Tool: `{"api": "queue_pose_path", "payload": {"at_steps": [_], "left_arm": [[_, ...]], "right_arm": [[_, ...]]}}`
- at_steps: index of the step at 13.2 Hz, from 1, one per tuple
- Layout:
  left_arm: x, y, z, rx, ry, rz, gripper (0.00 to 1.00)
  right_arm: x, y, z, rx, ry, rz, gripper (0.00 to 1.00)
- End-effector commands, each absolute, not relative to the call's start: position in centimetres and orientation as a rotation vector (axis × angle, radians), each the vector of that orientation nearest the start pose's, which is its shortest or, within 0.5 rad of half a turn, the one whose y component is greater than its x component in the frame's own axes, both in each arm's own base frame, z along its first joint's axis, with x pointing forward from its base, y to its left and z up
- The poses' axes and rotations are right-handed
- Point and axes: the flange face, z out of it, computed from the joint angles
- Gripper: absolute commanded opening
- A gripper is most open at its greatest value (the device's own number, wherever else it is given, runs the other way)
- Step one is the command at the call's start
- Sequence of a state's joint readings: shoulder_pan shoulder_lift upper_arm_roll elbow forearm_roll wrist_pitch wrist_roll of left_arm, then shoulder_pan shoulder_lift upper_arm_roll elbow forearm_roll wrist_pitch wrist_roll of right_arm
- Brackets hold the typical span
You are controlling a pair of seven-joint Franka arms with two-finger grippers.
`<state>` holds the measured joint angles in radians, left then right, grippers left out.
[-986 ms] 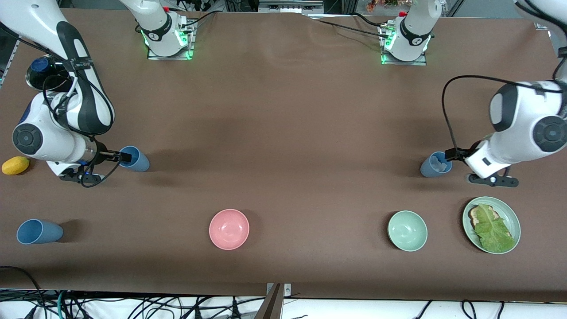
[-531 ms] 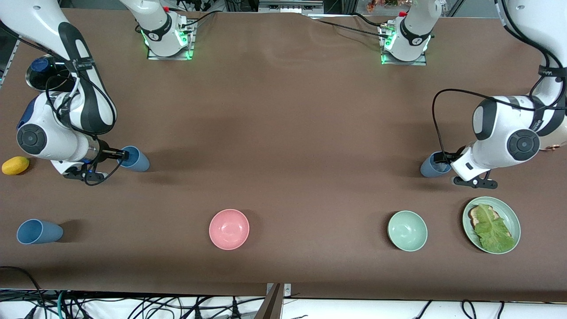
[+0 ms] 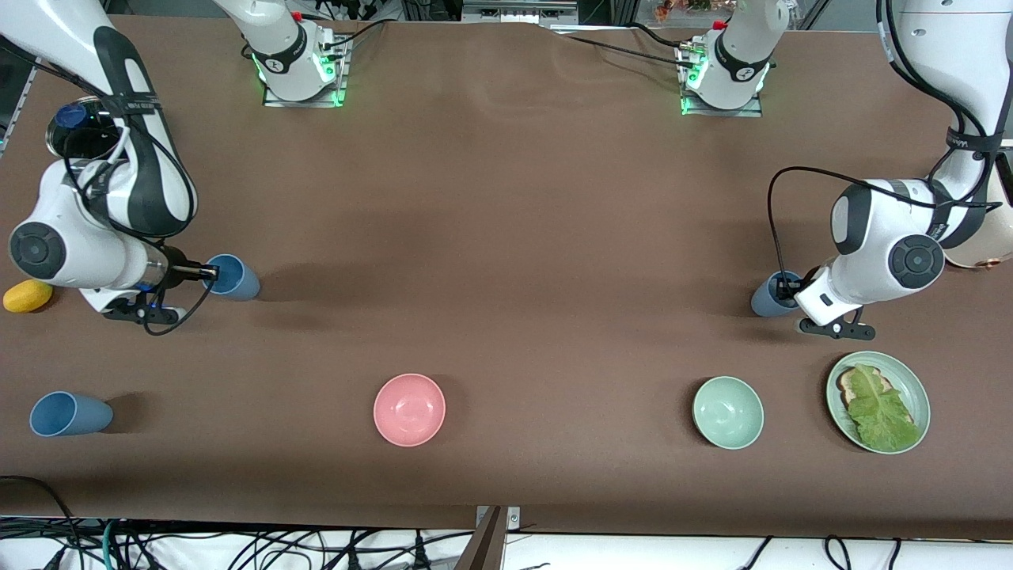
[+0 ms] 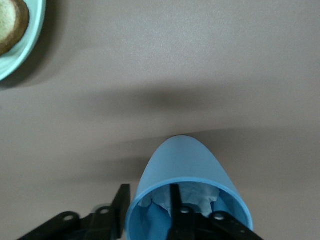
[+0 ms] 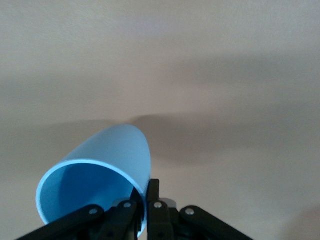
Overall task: Stack blue cups with both arms
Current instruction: 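Carry the cup with the left gripper to mid-table and set it down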
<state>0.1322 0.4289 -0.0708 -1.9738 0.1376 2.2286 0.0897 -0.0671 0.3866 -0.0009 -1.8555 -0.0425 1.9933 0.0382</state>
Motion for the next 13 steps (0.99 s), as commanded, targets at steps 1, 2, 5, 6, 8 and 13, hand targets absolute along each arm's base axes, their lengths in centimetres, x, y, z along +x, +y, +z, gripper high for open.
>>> {"api": "queue_pose_path", "payload": {"at_steps": [1,2,5,6,8,13], "left_arm": [[59.7,2.5,26.8,-3.054,0.219,0.291,0.00],[59.9,0.7,27.8,-3.057,0.244,0.310,0.00],[60.6,-6.5,31.3,-3.115,0.137,0.331,0.00],[60.8,-9.5,32.3,-3.154,0.072,0.321,0.00],[60.7,-16.0,33.9,-3.197,-0.077,0.297,0.00],[60.5,-31.7,30.1,-3.257,-0.324,0.335,0.00]], "right_arm": [[61.8,-3.3,31.5,-3.153,0.145,0.391,0.00],[62.1,-3.2,32.0,-3.157,0.137,0.375,0.00],[62.9,-2.3,33.8,-3.160,0.116,0.386,0.00],[63.3,-1.8,34.5,-3.165,0.104,0.382,0.00],[64.3,-1.6,35.8,-3.163,0.099,0.386,0.00],[66.1,0.2,38.7,-3.164,0.083,0.390,0.00]]}}
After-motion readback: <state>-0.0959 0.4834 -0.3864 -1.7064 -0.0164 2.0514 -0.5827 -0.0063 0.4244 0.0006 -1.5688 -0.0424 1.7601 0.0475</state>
